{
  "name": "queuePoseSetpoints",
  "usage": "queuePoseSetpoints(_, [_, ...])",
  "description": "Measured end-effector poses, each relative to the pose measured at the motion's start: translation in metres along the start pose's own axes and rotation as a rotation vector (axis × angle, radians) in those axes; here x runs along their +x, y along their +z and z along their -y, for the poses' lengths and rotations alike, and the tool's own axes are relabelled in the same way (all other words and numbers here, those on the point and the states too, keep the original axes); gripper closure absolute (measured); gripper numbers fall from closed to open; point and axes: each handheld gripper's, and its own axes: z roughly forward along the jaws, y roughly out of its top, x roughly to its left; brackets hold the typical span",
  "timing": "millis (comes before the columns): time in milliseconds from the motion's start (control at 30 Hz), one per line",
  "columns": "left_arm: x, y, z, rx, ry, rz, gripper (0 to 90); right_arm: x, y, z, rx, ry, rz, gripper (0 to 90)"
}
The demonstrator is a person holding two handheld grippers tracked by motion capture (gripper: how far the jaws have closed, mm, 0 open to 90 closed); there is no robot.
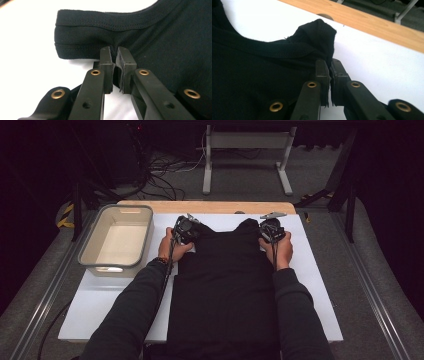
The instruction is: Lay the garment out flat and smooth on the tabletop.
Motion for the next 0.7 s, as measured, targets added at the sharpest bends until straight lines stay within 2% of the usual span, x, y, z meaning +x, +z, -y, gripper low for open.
queuePoseSetpoints(33, [0.000, 0.000, 0.000, 0.000, 0.000, 0.000, 83.2, 0.000, 0.000, 0.000, 0.000, 0.000, 0.000, 85.9])
queuePoseSetpoints(67, [-0.001, -0.002, -0.003, -0.024, 0.003, 0.002, 83.2, 0.001, 0.000, -0.001, -0.008, -0.004, 0.004, 85.8])
queuePoseSetpoints(167, [-0.004, -0.002, -0.006, -0.026, 0.005, -0.018, 79.4, 0.004, 0.000, -0.002, -0.028, -0.014, 0.000, 83.9])
queuePoseSetpoints(233, [-0.006, -0.002, -0.006, -0.017, -0.018, -0.037, 60.9, 0.006, -0.001, -0.003, -0.044, -0.013, 0.009, 77.0])
queuePoseSetpoints(300, [-0.007, -0.004, -0.004, -0.036, -0.060, -0.010, 47.5, 0.007, -0.003, -0.003, -0.058, -0.001, 0.004, 67.0])
queuePoseSetpoints(333, [-0.009, -0.008, -0.001, -0.044, -0.062, -0.010, 36.3, 0.007, -0.006, -0.002, -0.056, 0.018, 0.003, 57.8])
queuePoseSetpoints(400, [-0.012, -0.011, 0.002, -0.048, -0.059, -0.001, 34.1, 0.008, -0.008, -0.002, -0.051, 0.027, -0.010, 56.1])
queuePoseSetpoints(433, [-0.014, -0.014, 0.004, -0.049, -0.056, -0.001, 30.3, 0.007, -0.012, -0.002, -0.042, 0.036, -0.039, 53.6])
queuePoseSetpoints(533, [-0.024, -0.024, 0.018, -0.047, -0.030, 0.008, 29.3, 0.004, -0.024, 0.004, -0.040, 0.041, -0.083, 51.6])
queuePoseSetpoints(633, [-0.031, -0.033, 0.039, -0.010, 0.000, -0.009, 30.2, -0.004, -0.039, 0.021, -0.021, 0.046, -0.108, 49.5])
queuePoseSetpoints(700, [-0.032, -0.037, 0.050, 0.002, 0.011, 0.007, 33.8, -0.007, -0.044, 0.032, 0.003, 0.022, -0.113, 48.6])
